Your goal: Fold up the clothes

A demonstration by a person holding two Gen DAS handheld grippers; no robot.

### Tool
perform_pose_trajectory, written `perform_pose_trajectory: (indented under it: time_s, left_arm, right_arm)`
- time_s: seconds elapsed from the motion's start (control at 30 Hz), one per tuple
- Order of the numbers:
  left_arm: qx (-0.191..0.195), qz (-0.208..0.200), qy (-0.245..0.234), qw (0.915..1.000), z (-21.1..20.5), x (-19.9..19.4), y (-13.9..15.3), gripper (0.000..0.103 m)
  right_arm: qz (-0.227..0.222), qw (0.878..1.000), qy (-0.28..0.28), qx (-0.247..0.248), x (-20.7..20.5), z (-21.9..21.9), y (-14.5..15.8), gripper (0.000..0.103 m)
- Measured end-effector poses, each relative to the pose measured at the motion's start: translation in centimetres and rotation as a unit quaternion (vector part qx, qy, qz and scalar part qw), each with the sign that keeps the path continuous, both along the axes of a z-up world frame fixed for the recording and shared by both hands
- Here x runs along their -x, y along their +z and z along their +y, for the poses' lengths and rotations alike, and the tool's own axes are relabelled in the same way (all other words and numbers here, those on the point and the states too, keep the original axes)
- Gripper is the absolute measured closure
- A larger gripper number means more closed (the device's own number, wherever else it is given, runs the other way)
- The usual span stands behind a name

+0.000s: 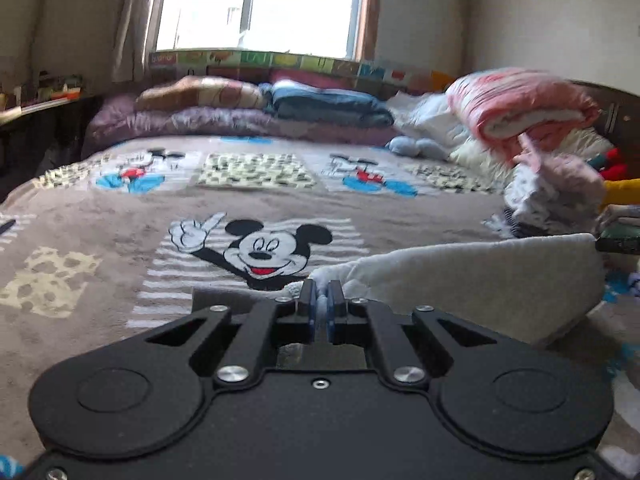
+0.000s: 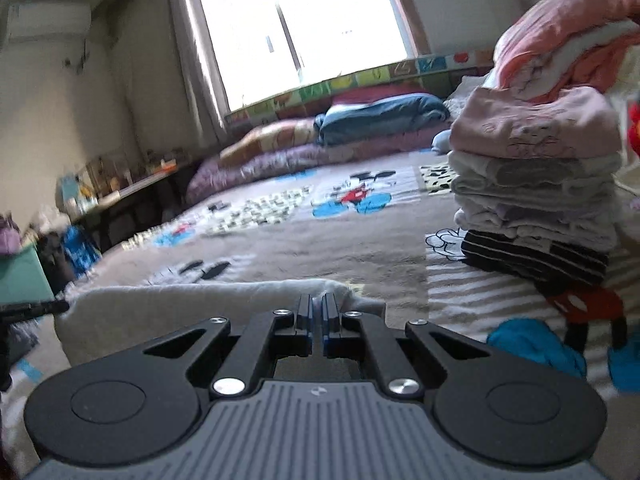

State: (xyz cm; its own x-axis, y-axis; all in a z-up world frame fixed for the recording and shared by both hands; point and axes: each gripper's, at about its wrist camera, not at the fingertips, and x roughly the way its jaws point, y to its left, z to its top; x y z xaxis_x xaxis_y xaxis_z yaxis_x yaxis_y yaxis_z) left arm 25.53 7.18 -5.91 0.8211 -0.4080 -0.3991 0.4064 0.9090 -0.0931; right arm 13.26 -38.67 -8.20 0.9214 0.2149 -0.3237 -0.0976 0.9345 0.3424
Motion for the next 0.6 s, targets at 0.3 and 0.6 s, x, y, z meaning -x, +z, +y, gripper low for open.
perform_pose_trajectory:
  time_s: [0.3, 0.6]
  left_arm:
    - [-0.011, -0.03, -0.003, 0.9995, 0.8, 7.7, -0.3, 0.101]
    - [-0.069, 0.004, 0.004, 0.9976, 0.0, 12.3, -3.6, 0.101]
  right_arm:
    - [0.008, 0.996, -0.013, -0.086, 6.9, 0.3, -2.5, 0.101]
    - [0.065, 0.986, 0.007, -0.156, 10.6, 1.9, -6.7, 0.101]
